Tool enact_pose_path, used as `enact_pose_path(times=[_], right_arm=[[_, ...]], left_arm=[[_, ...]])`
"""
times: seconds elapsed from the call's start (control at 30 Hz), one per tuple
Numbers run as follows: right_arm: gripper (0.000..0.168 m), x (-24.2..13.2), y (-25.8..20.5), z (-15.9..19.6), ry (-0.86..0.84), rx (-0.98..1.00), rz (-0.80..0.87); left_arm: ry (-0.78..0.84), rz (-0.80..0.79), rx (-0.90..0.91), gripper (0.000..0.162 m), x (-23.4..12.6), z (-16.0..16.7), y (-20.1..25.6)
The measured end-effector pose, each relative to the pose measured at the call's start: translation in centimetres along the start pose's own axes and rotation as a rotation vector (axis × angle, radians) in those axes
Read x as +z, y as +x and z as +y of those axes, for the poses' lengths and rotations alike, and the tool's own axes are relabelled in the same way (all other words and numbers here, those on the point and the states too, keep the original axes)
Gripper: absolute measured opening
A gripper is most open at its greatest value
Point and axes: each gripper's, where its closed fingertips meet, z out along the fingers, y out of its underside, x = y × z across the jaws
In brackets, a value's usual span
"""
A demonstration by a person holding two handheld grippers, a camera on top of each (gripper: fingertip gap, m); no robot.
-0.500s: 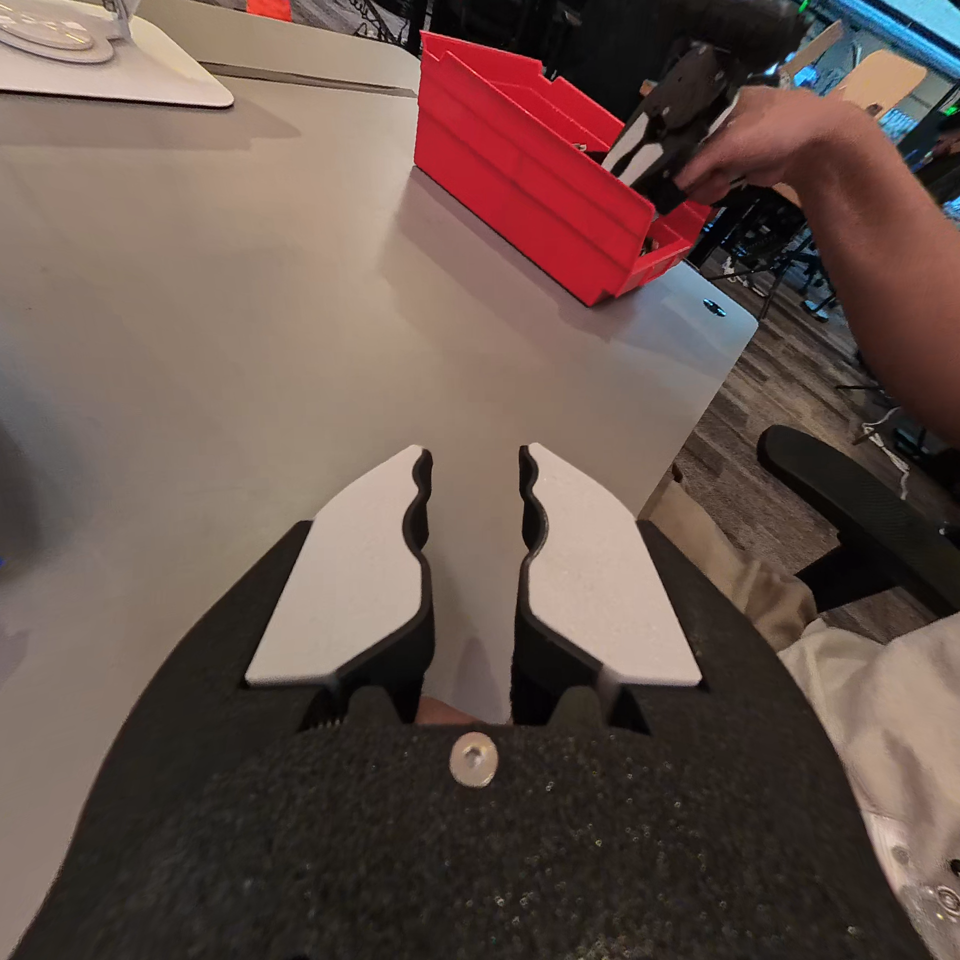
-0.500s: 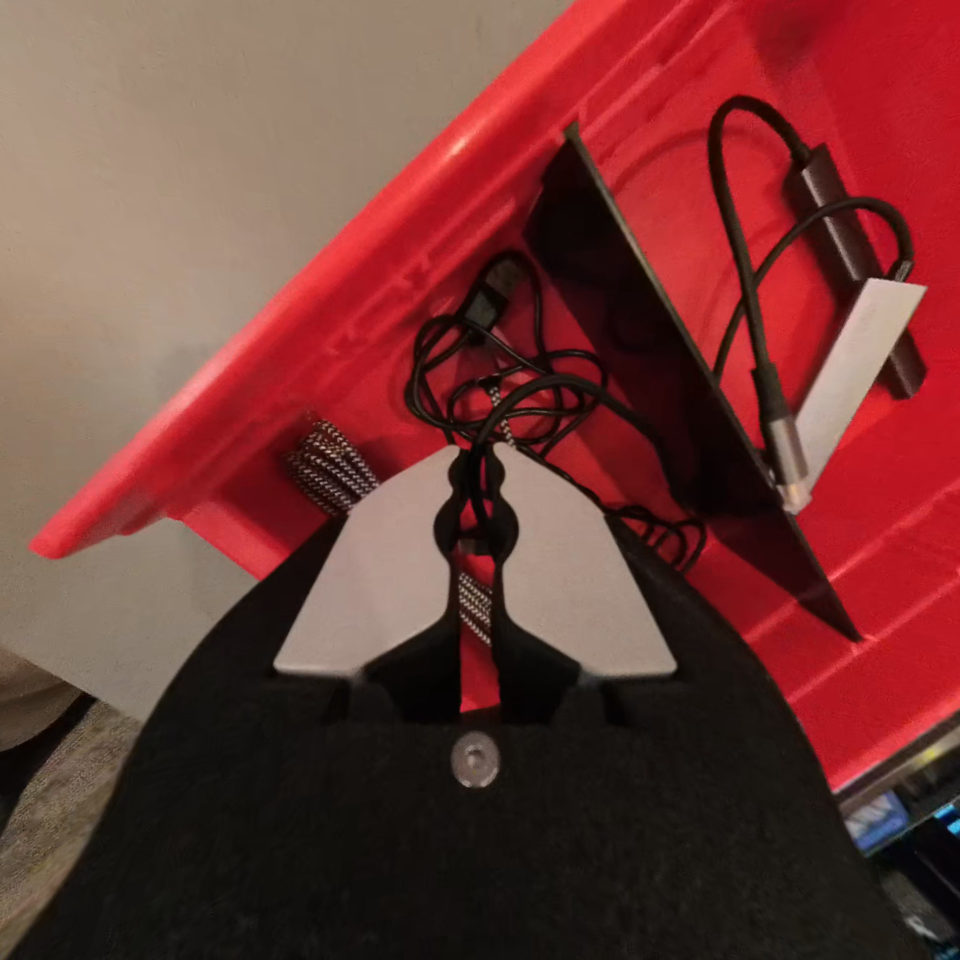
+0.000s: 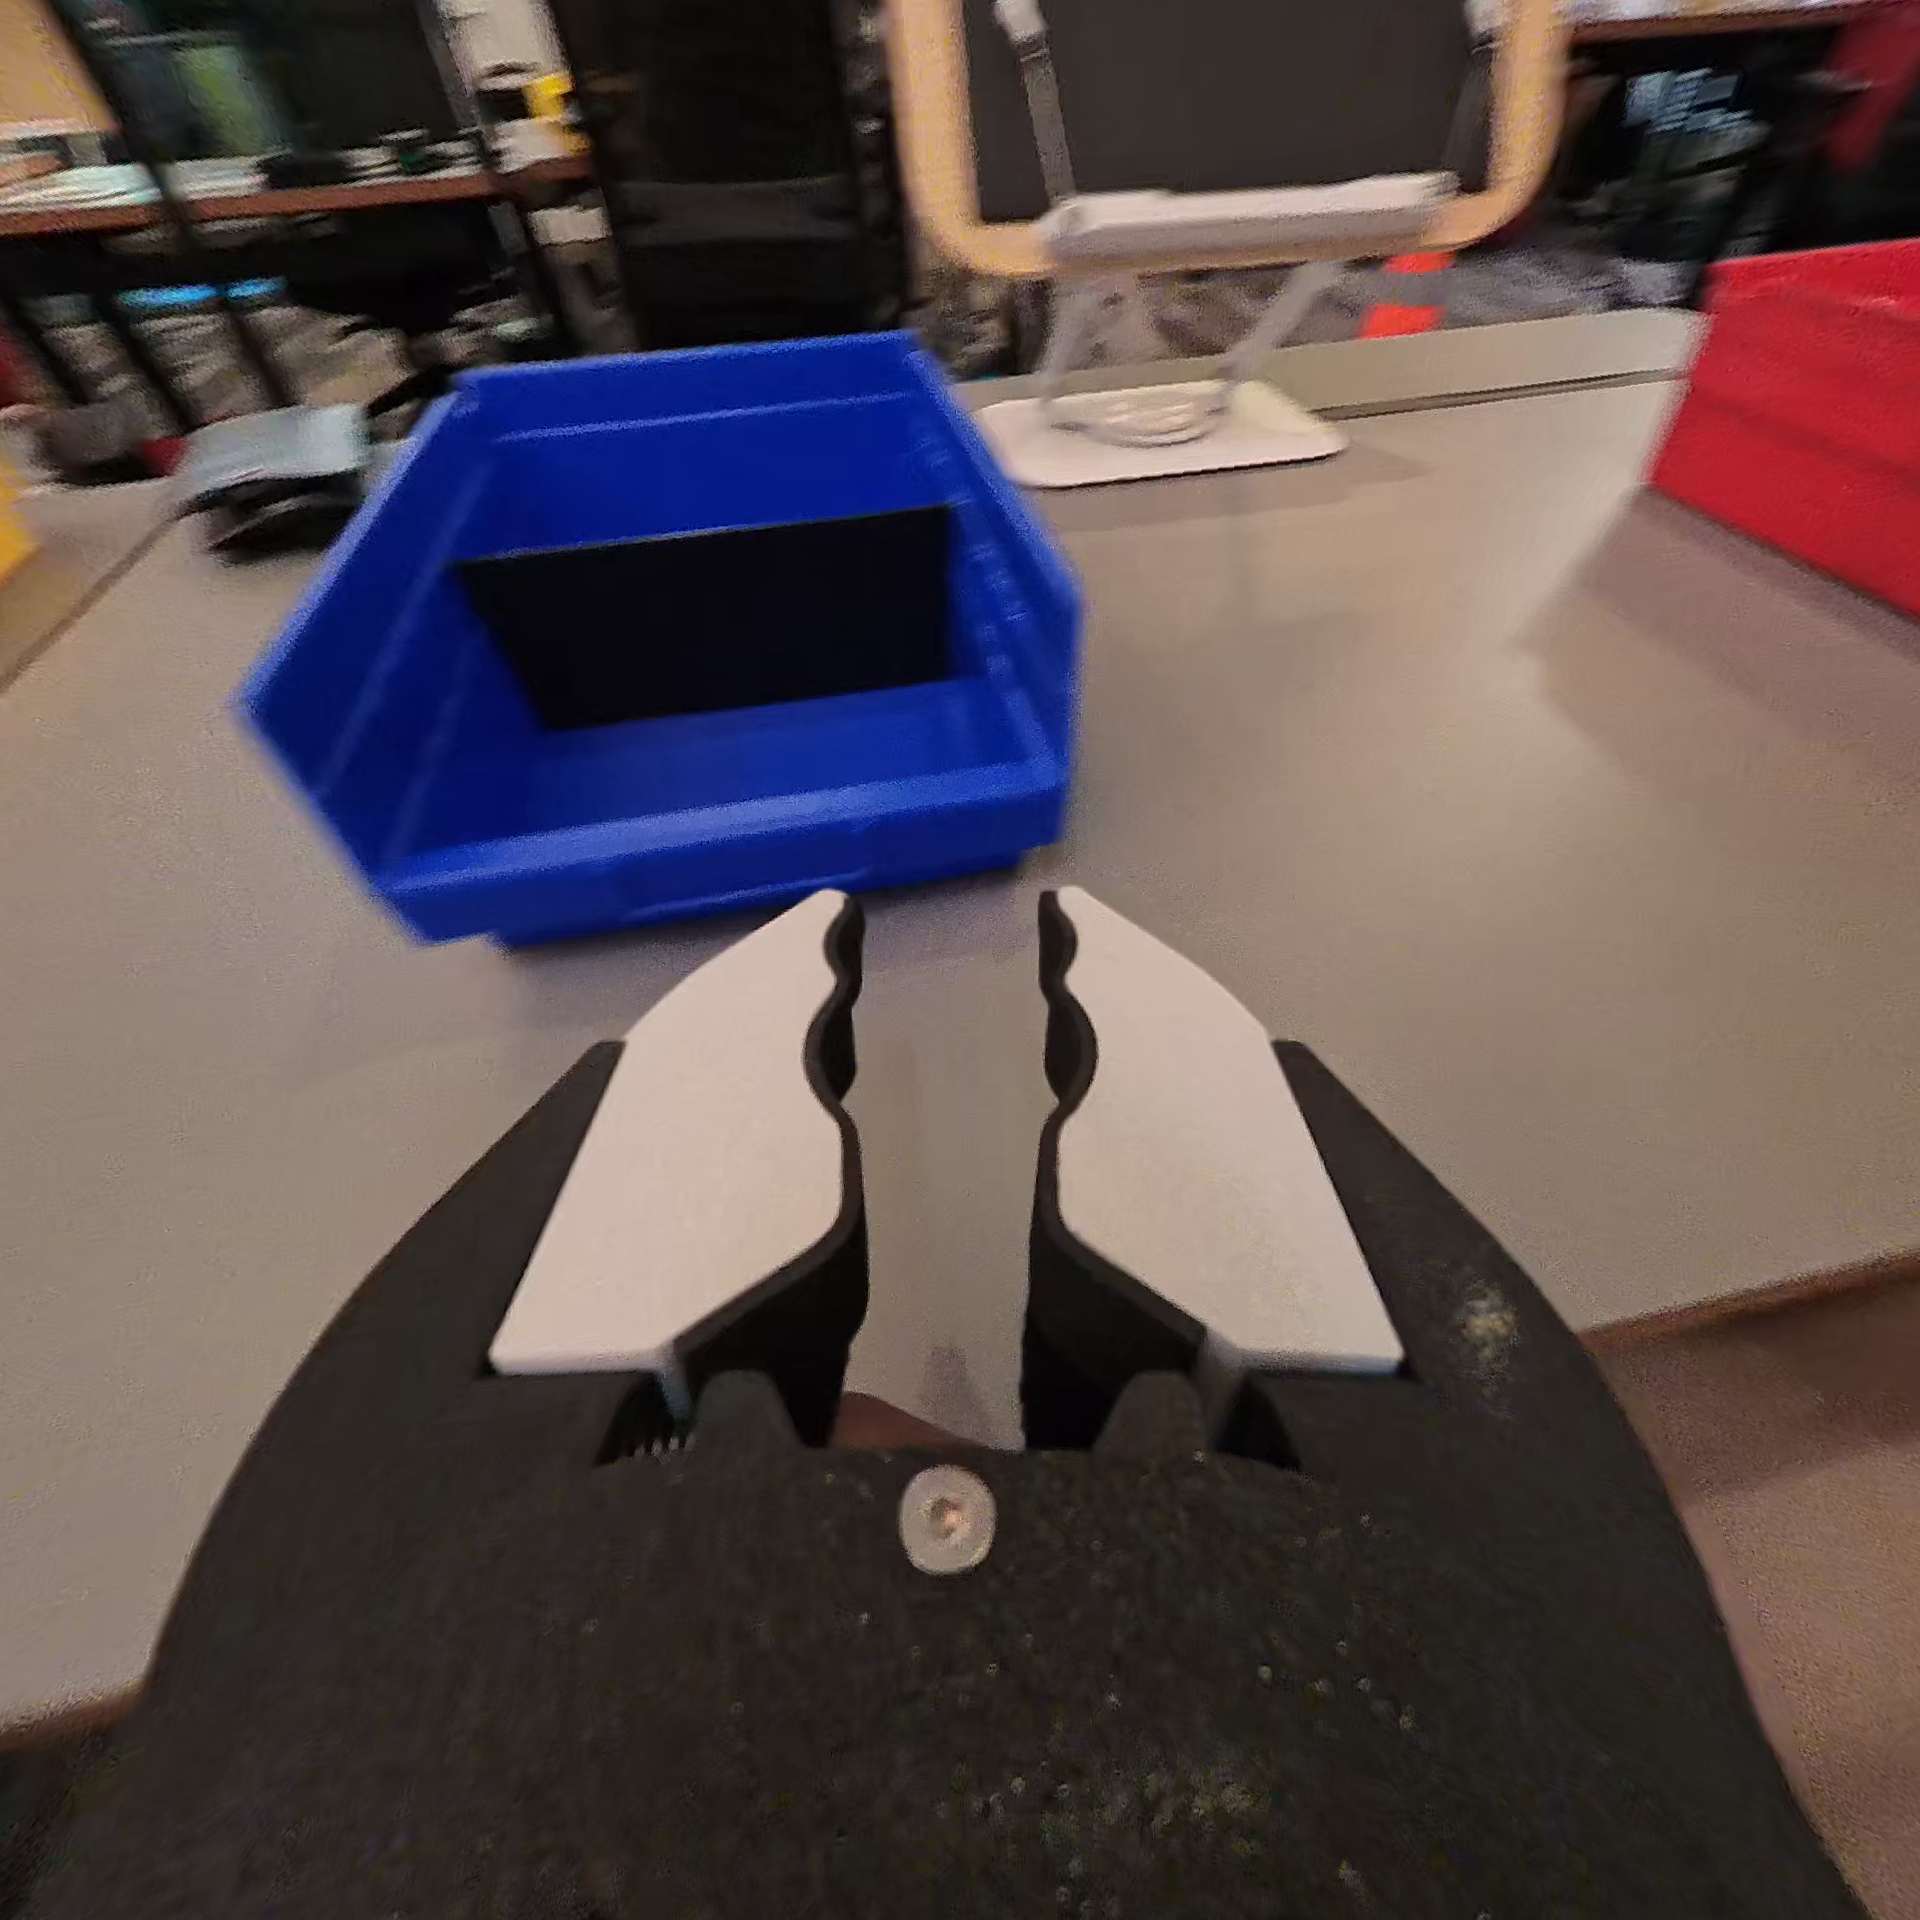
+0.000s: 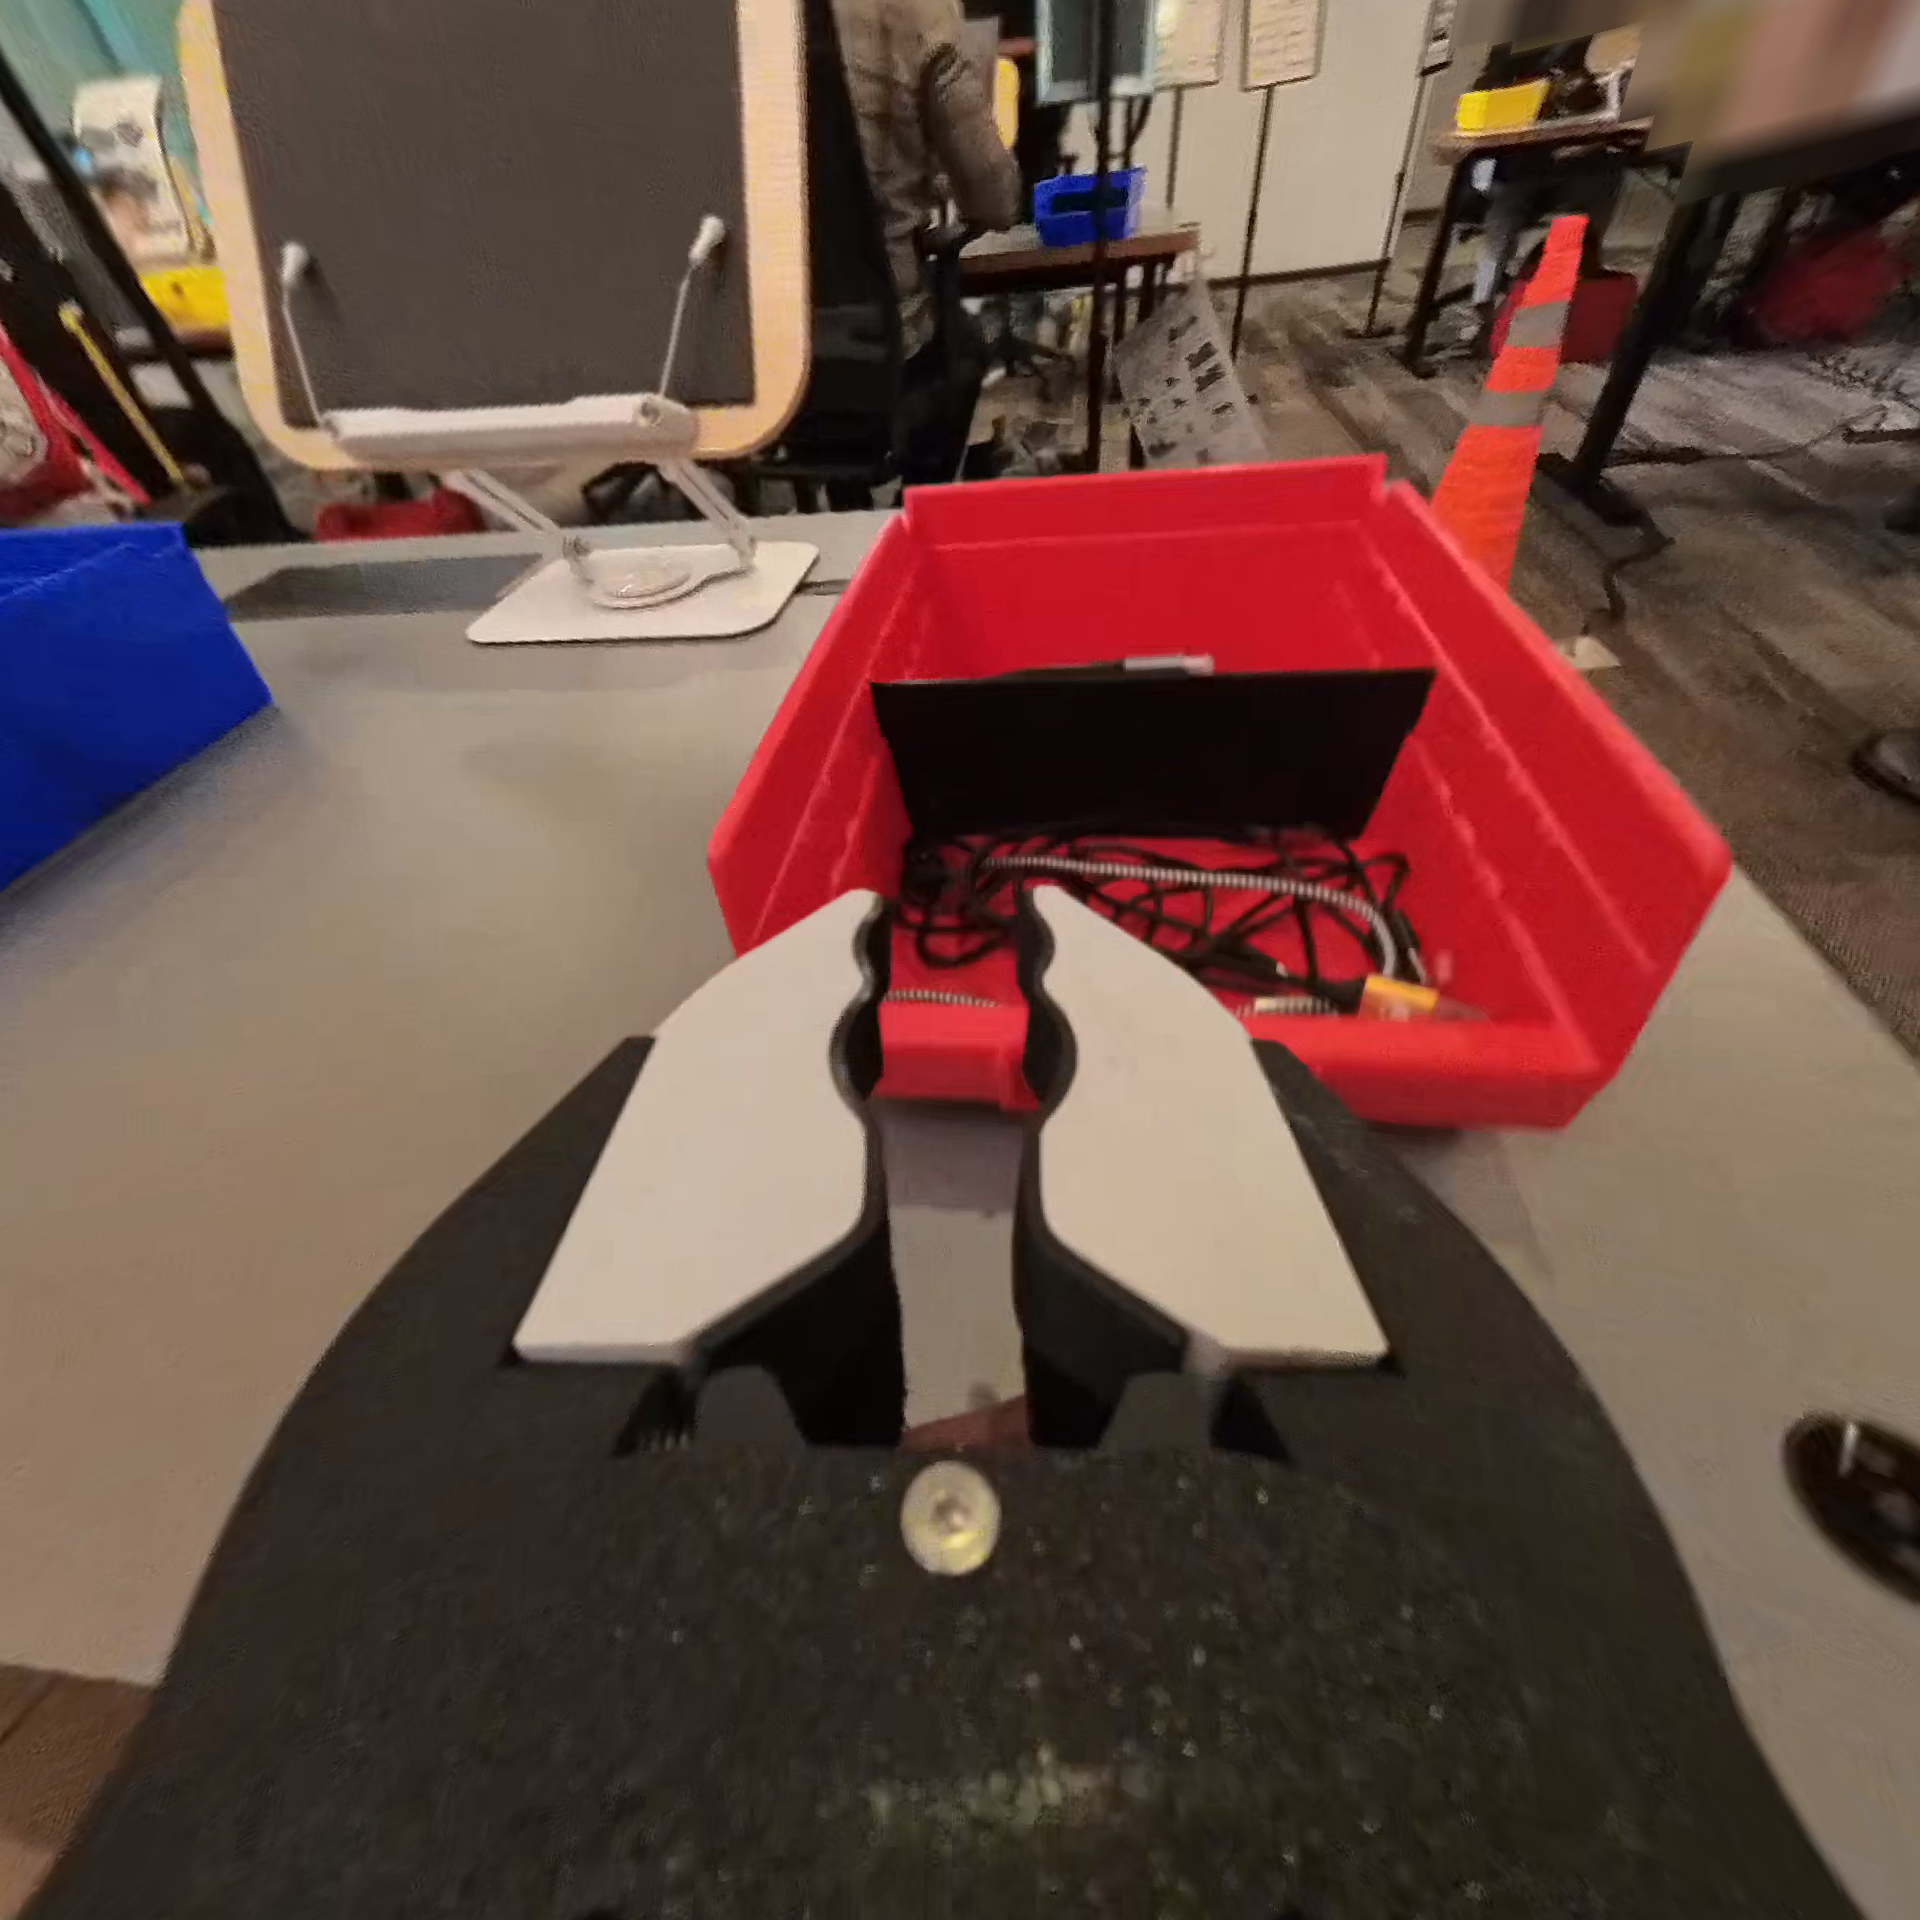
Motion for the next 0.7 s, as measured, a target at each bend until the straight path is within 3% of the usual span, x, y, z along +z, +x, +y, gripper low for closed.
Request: enact_pose_path(times=[0.07, 0.23, 0.7], right_arm=[[0.019, -0.6, 0.0, 2.9, -0.004, 0.056, 0.039], [0.022, 0.3, -0.1, 2.8, -0.029, -0.076, 0.021], [0.019, 0.6, -0.3, 3.9, -0.081, -0.046, 0.005]], left_arm=[[-0.049, -0.084, -0.004, 0.032, -0.2, 1.2, -2.4], [-0.07, -0.136, 0.012, 0.027, 1.1, 1.8, -4.9], [-0.123, -0.104, -0.04, 0.027, 1.2, 3.2, -4.5]])
